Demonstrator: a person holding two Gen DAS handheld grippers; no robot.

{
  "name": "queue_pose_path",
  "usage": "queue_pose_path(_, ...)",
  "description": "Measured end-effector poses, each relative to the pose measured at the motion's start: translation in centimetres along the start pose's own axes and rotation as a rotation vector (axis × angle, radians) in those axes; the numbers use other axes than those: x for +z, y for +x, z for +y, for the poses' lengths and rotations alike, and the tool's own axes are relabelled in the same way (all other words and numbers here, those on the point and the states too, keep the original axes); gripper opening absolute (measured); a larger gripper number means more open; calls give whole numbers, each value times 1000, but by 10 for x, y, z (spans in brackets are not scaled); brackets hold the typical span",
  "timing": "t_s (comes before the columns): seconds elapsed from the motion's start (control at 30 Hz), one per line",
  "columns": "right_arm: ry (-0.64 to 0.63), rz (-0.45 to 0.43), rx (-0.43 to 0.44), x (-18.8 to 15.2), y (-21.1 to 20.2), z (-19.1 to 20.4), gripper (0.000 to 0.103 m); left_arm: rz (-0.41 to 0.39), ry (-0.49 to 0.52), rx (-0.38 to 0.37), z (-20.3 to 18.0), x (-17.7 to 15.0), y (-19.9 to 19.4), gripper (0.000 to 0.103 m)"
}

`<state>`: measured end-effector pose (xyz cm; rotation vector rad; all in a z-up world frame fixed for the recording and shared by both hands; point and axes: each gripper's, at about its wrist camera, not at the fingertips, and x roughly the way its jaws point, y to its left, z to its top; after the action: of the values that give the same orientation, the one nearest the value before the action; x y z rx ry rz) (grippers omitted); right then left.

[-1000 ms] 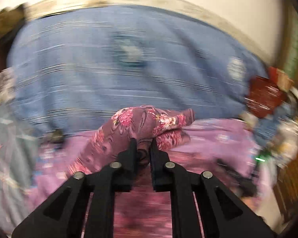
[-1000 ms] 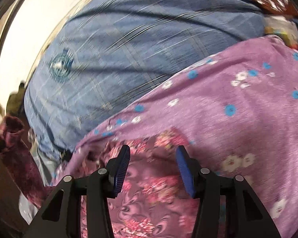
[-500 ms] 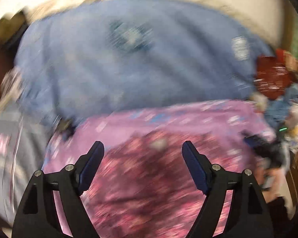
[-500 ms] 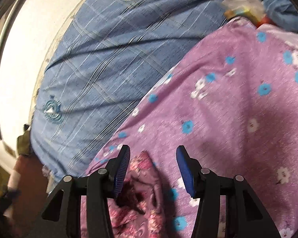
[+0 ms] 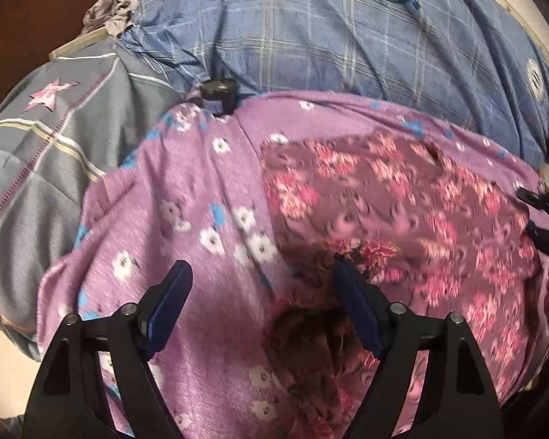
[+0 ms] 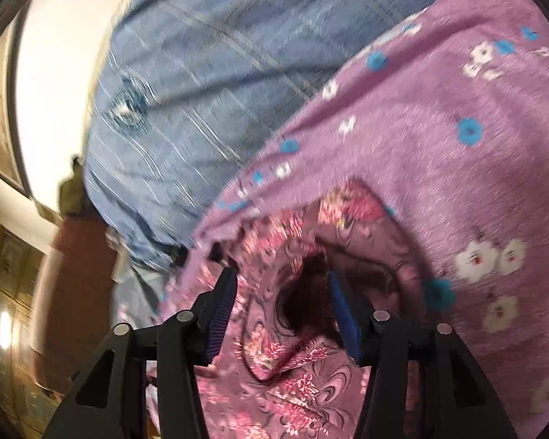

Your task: Fold small clothes

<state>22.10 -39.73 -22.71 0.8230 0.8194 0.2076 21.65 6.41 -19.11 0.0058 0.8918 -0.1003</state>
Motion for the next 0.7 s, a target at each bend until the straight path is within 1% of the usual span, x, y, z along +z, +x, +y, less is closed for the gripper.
queue_pose_path(0.03, -22, 15, -39, -4, 9, 4, 54, -4, 18, 4, -2, -3, 0, 72)
queue_pose_path(0.07, -43, 22, -68, -6, 14, 7, 51, 1, 30, 7, -1, -6, 3, 58)
queue_pose_path(0.1, -100, 29, -123, -11, 22, 15, 34, 14, 39, 0, 0, -10, 8, 49)
queue_pose_path(0.13, -145, 27, -152, -14, 25, 21, 5, 44, 41, -20, 0, -13, 14, 26)
queue_pose_path(0.17, -201, 22, -180, -17, 28, 29, 6, 45, 66, -43, 0, -16, 18, 12)
queue_pose_path(0.2, -250, -11, -188, -21, 25, 38, 6, 52, 84, -36, -3, -21, 20, 12)
queue_pose_path(0.23, -270, -45, -171, -23, 20, 44, 6, 40, 106, -28, -3, -25, 18, 8)
queue_pose_path(0.27, -293, -93, -141, -23, 10, 50, 6, 11, 138, -37, -5, -28, 15, 5)
queue_pose_path(0.3, -315, -162, -117, -23, -6, 58, 6, 8, 160, -37, -5, -32, 12, 1)
queue_pose_path(0.37, -312, -246, -78, -22, -29, 59, 6, 30, 178, -20, -1, -38, 11, 0)
queue_pose_path(0.43, -299, -284, -57, -18, -40, 54, 6, 65, 175, 5, 7, -42, 14, 0)
queue_pose_path(0.47, -293, -257, -81, -15, -37, 49, 9, 80, 156, 16, 11, -42, 14, 0)
queue_pose_path(0.5, -271, -198, -122, -11, -27, 40, 15, 99, 114, 28, 14, -41, 12, 0)
queue_pose_path(0.53, -226, -139, -173, -8, -17, 28, 16, 80, 90, 15, 15, -35, 7, 0)
queue_pose_path(0.57, -179, -90, -198, -5, -10, 17, 16, 52, 76, 9, 15, -29, 1, 0)
queue_pose_path(0.6, -132, -51, -202, -3, -6, 6, 21, 5, 66, 5, 10, -19, -7, 0)
queue_pose_path(0.63, -107, -56, -190, -2, -9, 0, 29, -25, 66, -4, 4, -10, -12, 4)
queue_pose_path(0.67, -97, -100, -185, -1, -19, -2, 32, -56, 69, -18, -4, -1, -17, 13)
queue_pose_path(0.7, -101, -143, -182, -1, -26, -3, 36, -92, 72, -29, -14, 11, -21, 18)
